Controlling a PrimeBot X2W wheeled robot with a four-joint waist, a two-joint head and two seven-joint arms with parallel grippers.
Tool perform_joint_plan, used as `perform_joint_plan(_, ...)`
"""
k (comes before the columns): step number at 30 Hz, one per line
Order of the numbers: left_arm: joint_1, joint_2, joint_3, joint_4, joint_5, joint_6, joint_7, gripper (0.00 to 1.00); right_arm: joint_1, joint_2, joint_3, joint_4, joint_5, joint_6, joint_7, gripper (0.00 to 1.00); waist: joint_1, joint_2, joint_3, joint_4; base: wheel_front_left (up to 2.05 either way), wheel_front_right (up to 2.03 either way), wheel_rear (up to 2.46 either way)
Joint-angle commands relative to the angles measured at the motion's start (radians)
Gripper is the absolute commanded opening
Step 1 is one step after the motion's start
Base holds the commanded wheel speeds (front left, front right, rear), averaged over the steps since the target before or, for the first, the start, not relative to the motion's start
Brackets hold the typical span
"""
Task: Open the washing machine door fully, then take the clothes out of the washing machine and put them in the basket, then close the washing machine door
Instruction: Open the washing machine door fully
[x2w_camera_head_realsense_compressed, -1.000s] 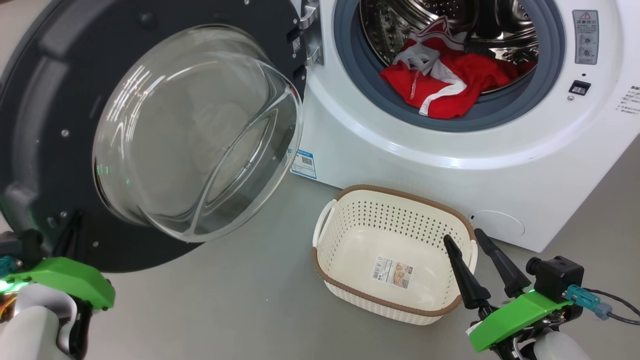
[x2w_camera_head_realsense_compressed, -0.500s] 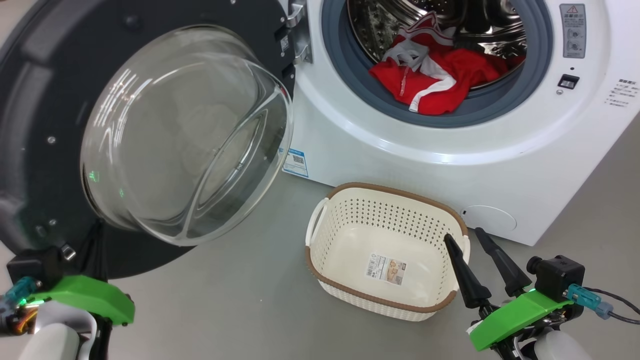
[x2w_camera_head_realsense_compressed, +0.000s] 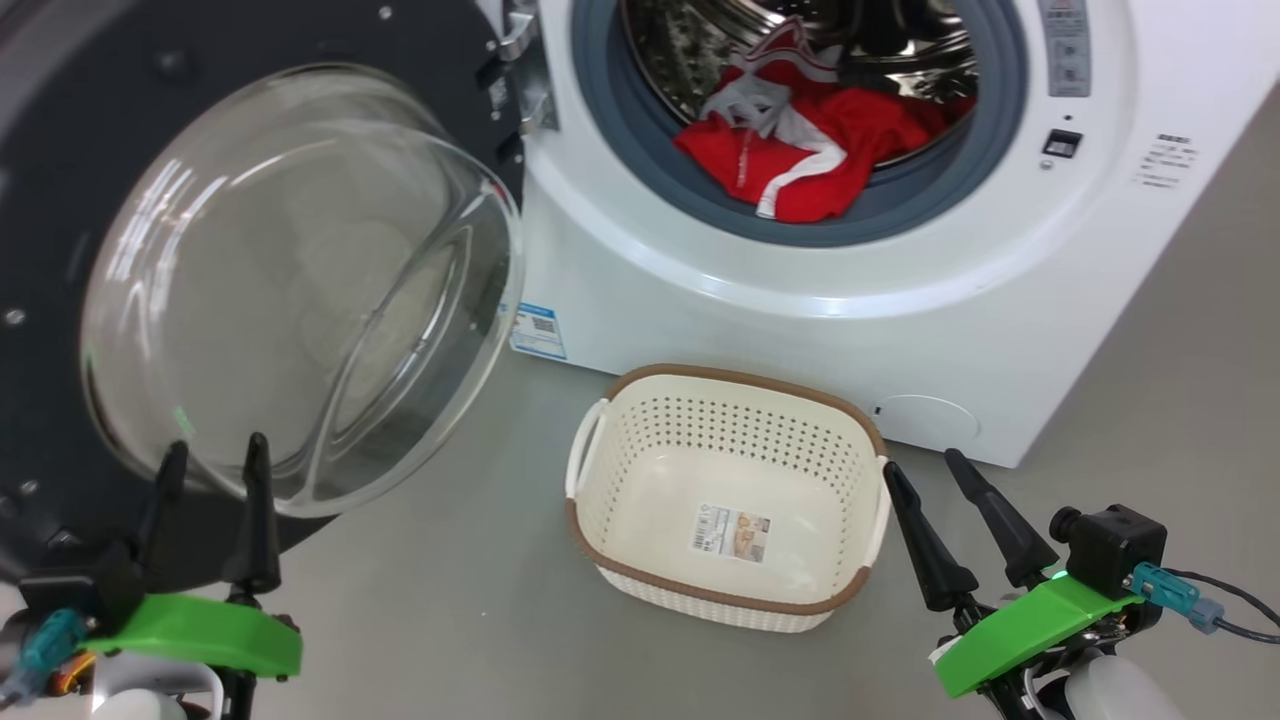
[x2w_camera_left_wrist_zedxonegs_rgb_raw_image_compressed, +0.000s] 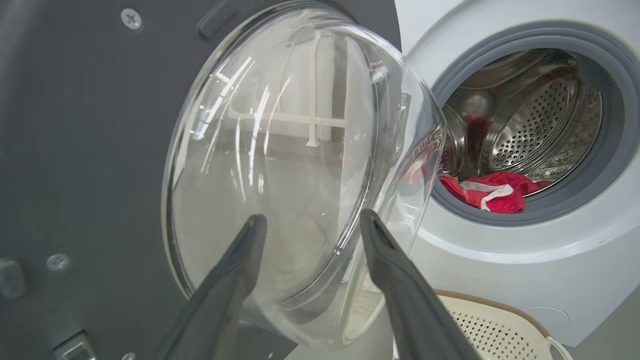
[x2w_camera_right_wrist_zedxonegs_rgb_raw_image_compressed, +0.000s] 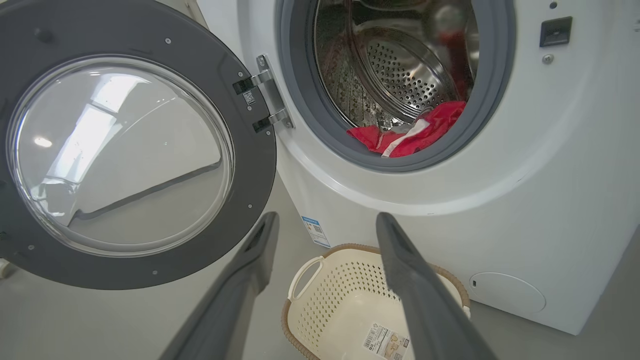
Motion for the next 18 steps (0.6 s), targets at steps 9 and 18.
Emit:
perform_joint_plan(9,0.034,0.023,0.02,-0.158,0.013,0.053,0.023,1.0,-0.042,-0.005,0.027,-0.034,0.003,0.002,-0.012,1.0,0.0,0.0,0.006,-0.094,0.0,0.0,0.0)
perform_joint_plan(18,0.049,0.001,0.003,-0.18,0.01,0.061,0.019,1.0,-0.048,-0.01,0.03,-0.043,-0.006,0.002,-0.012,1.0,0.0,0.0,-0.003,-0.171,0.0,0.0,0.0)
